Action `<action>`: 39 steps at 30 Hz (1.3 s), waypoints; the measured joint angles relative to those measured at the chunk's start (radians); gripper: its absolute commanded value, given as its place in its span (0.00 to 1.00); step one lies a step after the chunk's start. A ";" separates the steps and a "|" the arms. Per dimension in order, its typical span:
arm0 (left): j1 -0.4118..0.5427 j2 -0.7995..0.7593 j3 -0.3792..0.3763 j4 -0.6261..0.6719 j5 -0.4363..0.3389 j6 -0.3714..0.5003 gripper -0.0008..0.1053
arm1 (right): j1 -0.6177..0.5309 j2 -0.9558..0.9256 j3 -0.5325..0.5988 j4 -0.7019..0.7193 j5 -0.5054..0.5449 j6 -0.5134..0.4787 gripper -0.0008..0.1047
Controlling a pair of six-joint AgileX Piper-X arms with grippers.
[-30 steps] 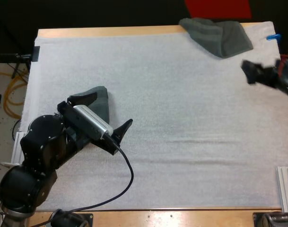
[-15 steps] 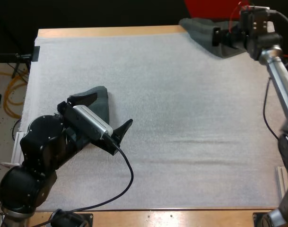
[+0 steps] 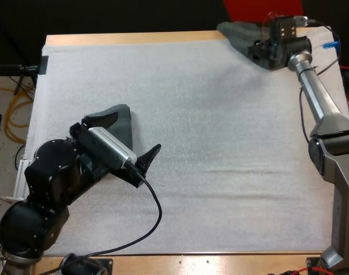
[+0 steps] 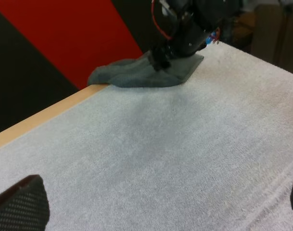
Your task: Pick towel from pile fold and stack
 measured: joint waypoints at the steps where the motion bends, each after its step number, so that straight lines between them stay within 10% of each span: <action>1: 0.000 0.000 0.000 0.000 0.000 -0.001 0.99 | 0.002 0.000 0.000 0.001 0.009 0.000 0.62; 20: 0.000 0.039 0.000 0.000 0.007 -0.001 0.99 | 0.036 0.069 -0.006 0.091 -0.014 0.121 0.61; 24: 0.000 0.039 0.000 0.000 0.007 -0.001 0.99 | 0.033 0.069 -0.008 0.094 -0.009 0.123 0.41; 28: 0.000 0.039 0.000 0.000 0.007 -0.001 0.99 | 0.029 0.069 -0.008 0.094 0.001 0.123 0.01; 39: 0.000 0.039 0.000 0.000 0.007 -0.001 0.99 | 0.037 0.035 -0.008 0.103 0.021 0.018 0.01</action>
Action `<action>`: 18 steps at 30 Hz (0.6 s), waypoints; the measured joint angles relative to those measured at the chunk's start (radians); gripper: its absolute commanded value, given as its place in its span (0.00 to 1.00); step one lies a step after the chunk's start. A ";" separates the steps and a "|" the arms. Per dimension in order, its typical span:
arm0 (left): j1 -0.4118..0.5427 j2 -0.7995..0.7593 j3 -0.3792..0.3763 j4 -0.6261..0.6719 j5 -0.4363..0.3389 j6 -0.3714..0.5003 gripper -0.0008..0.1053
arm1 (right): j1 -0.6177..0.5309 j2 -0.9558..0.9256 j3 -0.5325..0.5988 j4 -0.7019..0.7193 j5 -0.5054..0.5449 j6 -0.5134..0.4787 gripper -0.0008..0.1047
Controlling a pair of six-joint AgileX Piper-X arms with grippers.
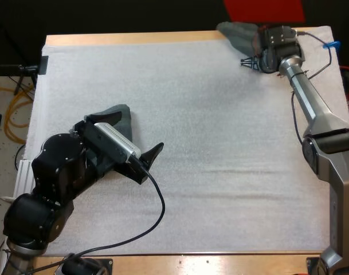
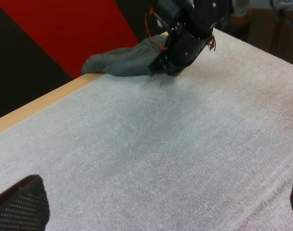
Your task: Pick towel from pile fold and stack
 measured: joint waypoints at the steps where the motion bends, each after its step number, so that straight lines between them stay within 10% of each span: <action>1: 0.000 0.000 0.000 0.000 0.000 0.000 0.99 | 0.006 -0.021 0.000 0.004 0.011 -0.015 0.01; 18: 0.000 -0.090 -0.049 0.046 -0.048 -0.009 0.99 | 0.062 -0.640 -0.003 0.257 0.031 -0.104 0.01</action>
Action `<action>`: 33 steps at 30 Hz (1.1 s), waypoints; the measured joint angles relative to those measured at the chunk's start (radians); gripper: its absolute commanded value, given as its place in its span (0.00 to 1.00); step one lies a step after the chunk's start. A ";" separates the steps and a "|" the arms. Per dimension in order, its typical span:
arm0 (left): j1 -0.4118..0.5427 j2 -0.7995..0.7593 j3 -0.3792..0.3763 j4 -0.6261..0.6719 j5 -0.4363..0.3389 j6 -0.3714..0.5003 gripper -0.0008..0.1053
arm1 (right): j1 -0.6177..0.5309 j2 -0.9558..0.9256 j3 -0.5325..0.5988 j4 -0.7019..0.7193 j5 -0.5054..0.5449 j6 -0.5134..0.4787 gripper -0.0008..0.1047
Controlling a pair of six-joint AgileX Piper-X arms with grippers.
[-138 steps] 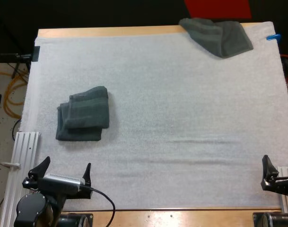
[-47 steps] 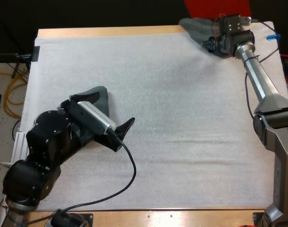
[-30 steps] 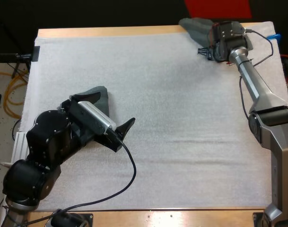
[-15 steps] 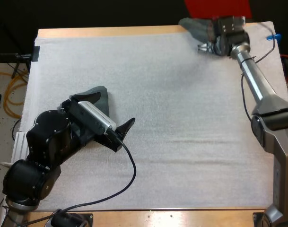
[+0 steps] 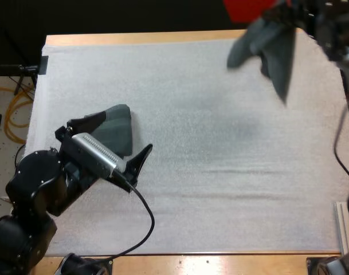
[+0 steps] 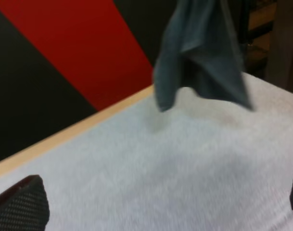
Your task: Pick towel from pile fold and stack
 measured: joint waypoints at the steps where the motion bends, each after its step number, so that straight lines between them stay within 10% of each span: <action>1: 0.000 -0.005 -0.001 0.019 -0.001 0.000 0.99 | 0.000 -0.028 0.000 0.046 0.004 -0.001 0.01; 15: 0.000 -0.065 -0.001 0.199 0.045 0.000 0.99 | 0.064 -0.151 0.073 0.404 -0.022 0.120 0.01; 25: 0.000 -0.065 -0.001 0.204 0.049 0.000 0.99 | 0.406 -0.121 0.550 0.082 -0.077 0.260 0.01; 33: 0.000 -0.065 -0.001 0.231 0.049 0.006 0.99 | 0.563 -0.060 0.595 -0.187 -0.242 0.345 0.01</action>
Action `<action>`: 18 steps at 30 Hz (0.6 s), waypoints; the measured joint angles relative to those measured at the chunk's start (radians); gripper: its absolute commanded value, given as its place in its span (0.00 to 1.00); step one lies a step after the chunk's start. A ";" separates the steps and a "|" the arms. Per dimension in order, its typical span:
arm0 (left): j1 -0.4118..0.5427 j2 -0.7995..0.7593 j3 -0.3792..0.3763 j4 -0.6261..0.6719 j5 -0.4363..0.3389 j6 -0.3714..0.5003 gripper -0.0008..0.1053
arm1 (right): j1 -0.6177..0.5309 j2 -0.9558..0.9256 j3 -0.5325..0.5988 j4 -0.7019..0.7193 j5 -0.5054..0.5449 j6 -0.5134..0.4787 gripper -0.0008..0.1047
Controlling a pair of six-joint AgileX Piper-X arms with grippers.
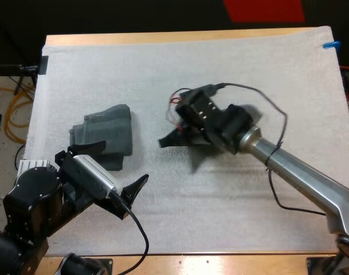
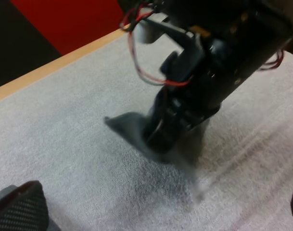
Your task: Pick towel from pile fold and stack
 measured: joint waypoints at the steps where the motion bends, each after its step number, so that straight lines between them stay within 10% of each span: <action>1: 0.000 0.000 0.000 0.000 0.000 0.000 0.99 | 0.005 0.004 0.000 -0.028 -0.031 0.003 0.02; 7: 0.000 0.000 0.000 0.000 0.000 0.000 0.99 | 0.006 0.034 -0.024 -0.210 -0.199 0.012 0.75; 18: 0.000 0.000 0.000 0.000 0.000 0.000 0.99 | -0.129 0.021 -0.060 0.003 0.002 -0.187 0.76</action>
